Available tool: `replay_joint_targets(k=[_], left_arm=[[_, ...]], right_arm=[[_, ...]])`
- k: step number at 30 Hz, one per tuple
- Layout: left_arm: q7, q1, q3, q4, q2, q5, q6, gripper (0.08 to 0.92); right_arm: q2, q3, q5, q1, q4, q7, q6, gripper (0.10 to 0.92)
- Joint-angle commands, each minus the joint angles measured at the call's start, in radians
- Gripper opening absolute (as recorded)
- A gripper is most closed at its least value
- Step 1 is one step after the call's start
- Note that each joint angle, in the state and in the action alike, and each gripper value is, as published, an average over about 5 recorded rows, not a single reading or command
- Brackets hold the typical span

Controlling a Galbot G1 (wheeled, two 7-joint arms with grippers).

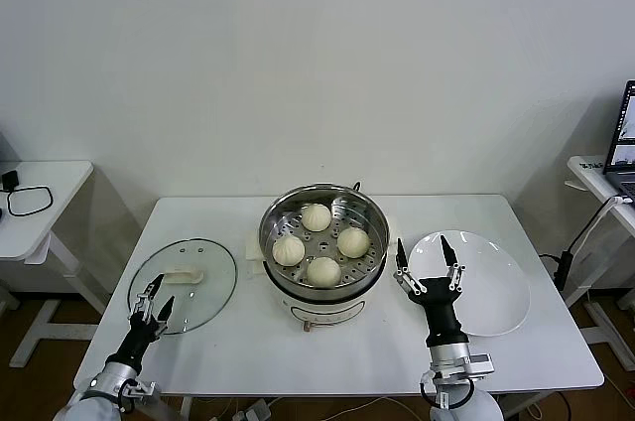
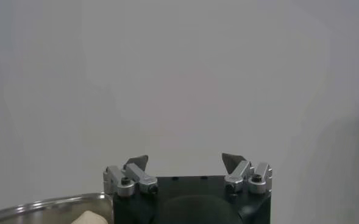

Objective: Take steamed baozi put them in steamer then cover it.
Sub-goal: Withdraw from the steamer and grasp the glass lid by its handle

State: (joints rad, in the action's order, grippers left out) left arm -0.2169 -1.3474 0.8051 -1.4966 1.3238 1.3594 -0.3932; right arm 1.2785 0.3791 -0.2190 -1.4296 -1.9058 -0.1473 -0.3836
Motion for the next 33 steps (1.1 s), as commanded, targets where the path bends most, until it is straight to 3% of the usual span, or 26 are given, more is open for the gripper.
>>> replay_joint_targets(k=[1,33], left_arm=[[0.013,0.088,-0.008,0.053,-0.007,0.033,0.018,0.823],[0.04,0.267,-0.044,0.217,0.005,0.096,0.036,0.823]], right_arm=[[0.001,-0.001,0.011,-0.007,-0.005,-0.001,0.002,0.823],[0.007,0.013,0.035,-0.01,0.008,0.003,-0.002,0.823]])
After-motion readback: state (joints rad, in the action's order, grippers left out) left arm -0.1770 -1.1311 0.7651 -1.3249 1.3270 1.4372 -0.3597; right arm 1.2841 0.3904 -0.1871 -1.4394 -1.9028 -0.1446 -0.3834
